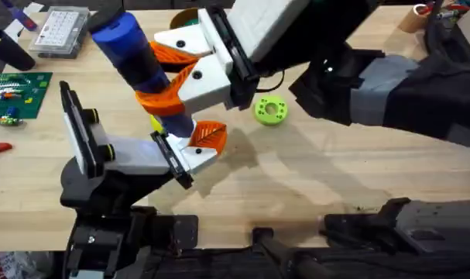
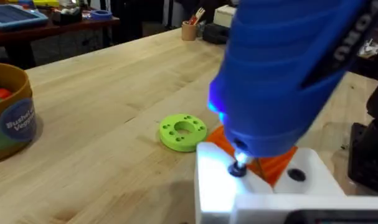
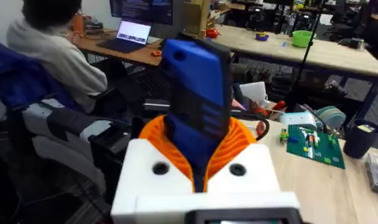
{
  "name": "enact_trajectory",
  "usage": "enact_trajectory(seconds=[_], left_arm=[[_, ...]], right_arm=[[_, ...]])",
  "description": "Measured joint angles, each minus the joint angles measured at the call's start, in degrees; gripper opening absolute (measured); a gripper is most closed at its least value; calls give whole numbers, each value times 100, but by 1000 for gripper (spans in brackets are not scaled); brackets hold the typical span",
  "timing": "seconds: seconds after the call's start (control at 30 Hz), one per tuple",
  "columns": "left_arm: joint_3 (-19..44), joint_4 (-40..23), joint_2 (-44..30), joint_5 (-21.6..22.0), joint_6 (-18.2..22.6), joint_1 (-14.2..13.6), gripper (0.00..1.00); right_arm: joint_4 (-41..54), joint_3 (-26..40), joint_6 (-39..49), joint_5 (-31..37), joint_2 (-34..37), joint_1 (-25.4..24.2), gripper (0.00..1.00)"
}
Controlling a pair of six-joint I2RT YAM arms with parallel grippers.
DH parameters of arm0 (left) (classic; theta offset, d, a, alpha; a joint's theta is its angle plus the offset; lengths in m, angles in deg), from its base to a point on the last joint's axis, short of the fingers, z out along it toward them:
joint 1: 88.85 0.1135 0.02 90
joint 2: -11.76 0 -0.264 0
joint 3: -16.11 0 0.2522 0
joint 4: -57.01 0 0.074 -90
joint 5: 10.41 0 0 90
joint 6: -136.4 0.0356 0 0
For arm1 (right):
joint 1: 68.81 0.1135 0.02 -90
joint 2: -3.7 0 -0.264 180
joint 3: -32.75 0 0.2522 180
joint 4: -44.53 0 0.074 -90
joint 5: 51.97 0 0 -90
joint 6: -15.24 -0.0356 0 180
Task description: Pick up the gripper from the table and insert it into the empty holder that is missing its gripper. Then pick up a screw, insert it into the mounting hole, and use the screwdriver to tighten it. Finally, clean up the table by picking up the vegetable and placing it into the bucket.
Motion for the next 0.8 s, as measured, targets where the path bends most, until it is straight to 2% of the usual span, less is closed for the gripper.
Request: enact_trajectory(seconds=[0.8], left_arm=[[0, 0, 1, 0, 17, 0, 14]], right_arm=[[-251, -11, 315, -432, 0, 4, 46]])
